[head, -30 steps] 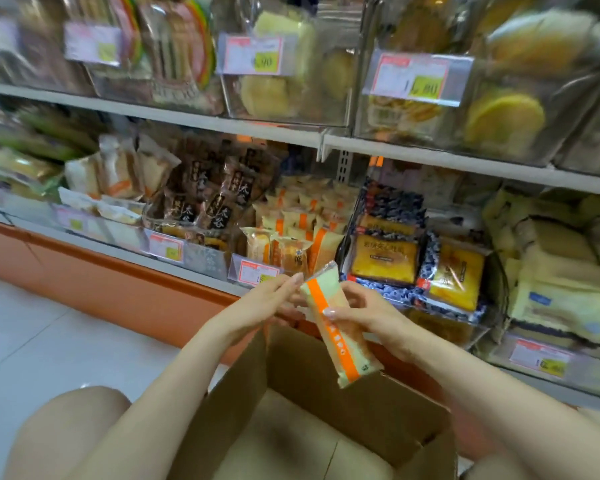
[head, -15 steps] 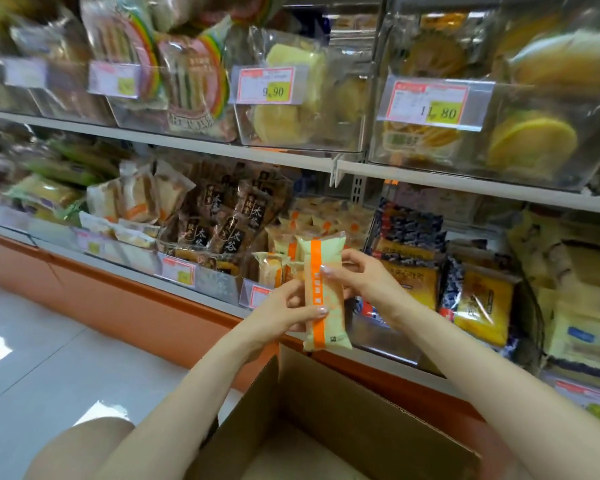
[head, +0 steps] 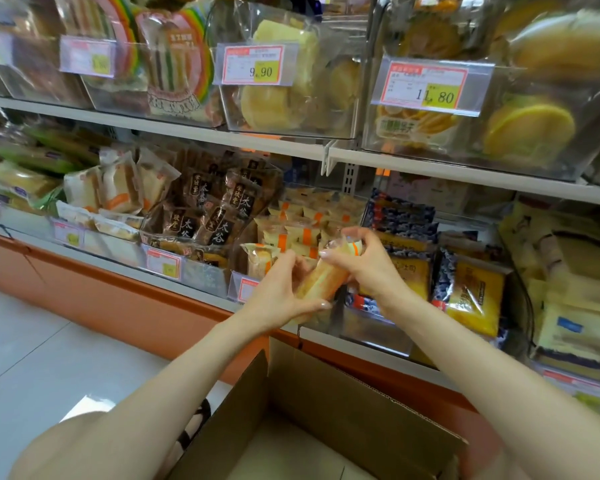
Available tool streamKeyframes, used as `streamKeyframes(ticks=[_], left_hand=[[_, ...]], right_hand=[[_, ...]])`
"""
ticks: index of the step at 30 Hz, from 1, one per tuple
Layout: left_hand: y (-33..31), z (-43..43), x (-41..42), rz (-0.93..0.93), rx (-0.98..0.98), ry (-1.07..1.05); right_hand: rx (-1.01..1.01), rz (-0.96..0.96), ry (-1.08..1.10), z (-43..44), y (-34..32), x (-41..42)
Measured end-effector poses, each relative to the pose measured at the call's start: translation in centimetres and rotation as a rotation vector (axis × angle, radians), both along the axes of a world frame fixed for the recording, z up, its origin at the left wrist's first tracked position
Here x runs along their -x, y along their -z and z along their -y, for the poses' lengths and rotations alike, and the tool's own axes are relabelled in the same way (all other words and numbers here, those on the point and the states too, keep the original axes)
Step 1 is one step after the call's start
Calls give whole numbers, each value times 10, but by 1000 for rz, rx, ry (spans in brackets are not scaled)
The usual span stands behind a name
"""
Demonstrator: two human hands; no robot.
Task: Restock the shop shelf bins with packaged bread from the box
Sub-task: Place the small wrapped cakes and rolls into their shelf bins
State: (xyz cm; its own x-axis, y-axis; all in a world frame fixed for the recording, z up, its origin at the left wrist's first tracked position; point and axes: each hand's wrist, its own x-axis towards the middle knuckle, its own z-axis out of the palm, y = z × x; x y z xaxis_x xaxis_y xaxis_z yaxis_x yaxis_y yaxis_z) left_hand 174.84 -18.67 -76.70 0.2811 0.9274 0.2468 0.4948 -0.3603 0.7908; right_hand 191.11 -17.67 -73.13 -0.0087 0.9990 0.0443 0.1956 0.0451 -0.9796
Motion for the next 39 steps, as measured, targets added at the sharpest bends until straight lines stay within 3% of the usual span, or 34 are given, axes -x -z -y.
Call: streamKeyframes(ticks=[4, 6, 10, 13, 17, 20, 23, 26, 32, 39], left_hand=[[-17, 1, 17, 156, 410, 136], [-17, 3, 20, 178, 464, 168], [-13, 8, 15, 166, 236, -26], [-9, 13, 7, 105, 81, -107], [-8, 16, -2, 63, 36, -59], [-9, 4, 10, 78, -55, -183], [0, -14, 25, -163, -216, -319], [10, -25, 25, -407, -398, -283], [9, -43, 19, -726, -637, -276], [8, -57, 29, -731, -680, -319]], right_hand=[[51, -91, -225, -5, -8, -12], [50, -137, -311, -3, -8, -14], [26, -166, -169, 2, -5, -12], [-14, -86, -124, 10, 1, -6], [-101, -61, -69, 16, -1, -5], [-241, -22, -10, 16, -14, -16], [-325, 22, 26, 17, -20, -23], [-343, 50, 30, 14, -20, -23], [-345, 144, 28, 1, -19, -27], [-339, 406, -56, -13, -5, -15]])
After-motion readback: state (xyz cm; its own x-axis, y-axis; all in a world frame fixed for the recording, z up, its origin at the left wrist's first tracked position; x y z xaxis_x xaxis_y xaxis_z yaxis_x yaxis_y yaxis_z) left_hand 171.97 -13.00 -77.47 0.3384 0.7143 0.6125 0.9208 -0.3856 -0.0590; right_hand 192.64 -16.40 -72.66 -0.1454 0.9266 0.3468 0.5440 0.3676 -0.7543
